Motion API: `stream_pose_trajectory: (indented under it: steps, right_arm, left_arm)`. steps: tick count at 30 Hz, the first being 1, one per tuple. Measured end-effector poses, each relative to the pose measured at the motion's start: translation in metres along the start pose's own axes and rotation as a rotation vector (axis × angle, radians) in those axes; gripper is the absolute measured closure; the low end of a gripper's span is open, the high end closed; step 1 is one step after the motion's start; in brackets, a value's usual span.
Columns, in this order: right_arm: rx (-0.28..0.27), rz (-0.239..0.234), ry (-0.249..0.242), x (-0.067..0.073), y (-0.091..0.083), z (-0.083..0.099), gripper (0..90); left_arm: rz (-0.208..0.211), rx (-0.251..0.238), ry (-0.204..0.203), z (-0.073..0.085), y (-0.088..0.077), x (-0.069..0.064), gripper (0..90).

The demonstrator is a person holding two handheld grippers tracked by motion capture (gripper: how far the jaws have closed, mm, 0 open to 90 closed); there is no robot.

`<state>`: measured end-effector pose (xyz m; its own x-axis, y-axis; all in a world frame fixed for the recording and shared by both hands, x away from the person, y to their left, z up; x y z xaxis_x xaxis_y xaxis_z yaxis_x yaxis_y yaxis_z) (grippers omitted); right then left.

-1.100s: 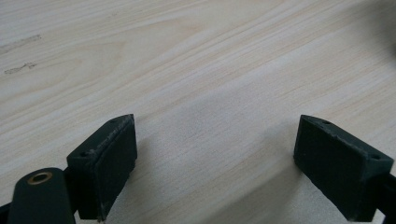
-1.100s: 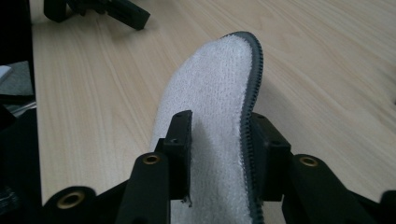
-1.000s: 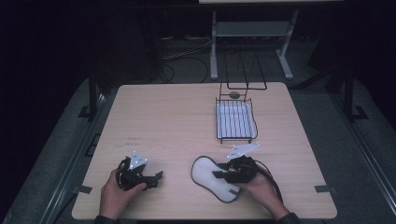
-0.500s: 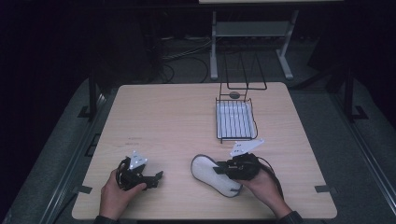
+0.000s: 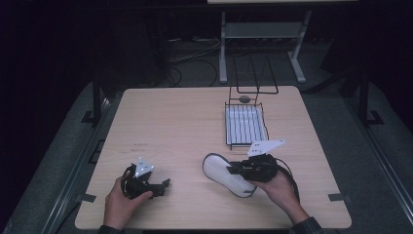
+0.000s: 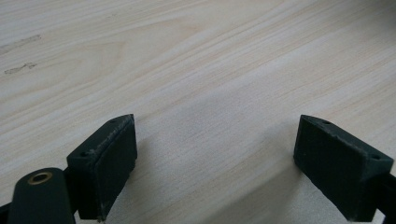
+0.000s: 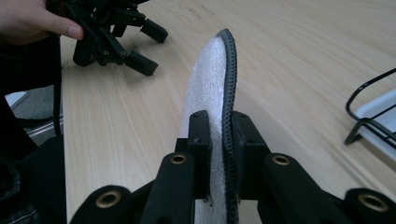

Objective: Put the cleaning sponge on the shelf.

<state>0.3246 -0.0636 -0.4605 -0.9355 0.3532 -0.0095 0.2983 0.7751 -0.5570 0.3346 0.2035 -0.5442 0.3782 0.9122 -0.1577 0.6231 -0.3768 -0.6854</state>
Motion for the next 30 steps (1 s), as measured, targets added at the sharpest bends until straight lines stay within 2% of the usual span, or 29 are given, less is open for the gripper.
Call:
stream_pose_trajectory:
  steps: [8, 9, 11, 19, 30]
  right_arm:
    - [-0.031, 0.028, 0.006, -0.012, -0.011, -0.007, 80.1]
    - [-0.044, 0.043, 0.008, -0.017, -0.014, -0.009, 80.1]
    - [-0.045, 0.046, 0.008, -0.019, -0.015, -0.009, 80.2]
    - [-0.065, 0.101, 0.037, -0.042, -0.029, -0.01, 80.5]
    - [-0.083, 0.147, 0.057, -0.063, -0.041, -0.012, 80.5]
  left_arm:
    - [-0.001, 0.002, 0.005, 0.0, 0.0, 0.0, 12.6]
    - [-0.001, 0.003, 0.004, 0.0, 0.0, 0.0, 12.6]
    - [-0.001, 0.002, 0.005, 0.0, 0.0, 0.001, 12.6]
    - [-0.003, 0.002, 0.006, 0.0, 0.0, 0.001, 12.6]
    - [-0.002, 0.002, 0.005, 0.0, 0.0, 0.001, 12.6]
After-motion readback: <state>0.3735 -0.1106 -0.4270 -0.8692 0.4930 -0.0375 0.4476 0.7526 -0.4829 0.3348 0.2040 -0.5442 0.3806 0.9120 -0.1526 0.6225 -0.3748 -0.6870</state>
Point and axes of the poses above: each handheld gripper's, and its own axes: y roughly forward along the jaws, z roughly out of its underside, x roughly to its left, the point moved 10 cm from there along y, roughly forward along the jaws, and after that the axes turned 13 degrees about -y, right-handed, at the moved point
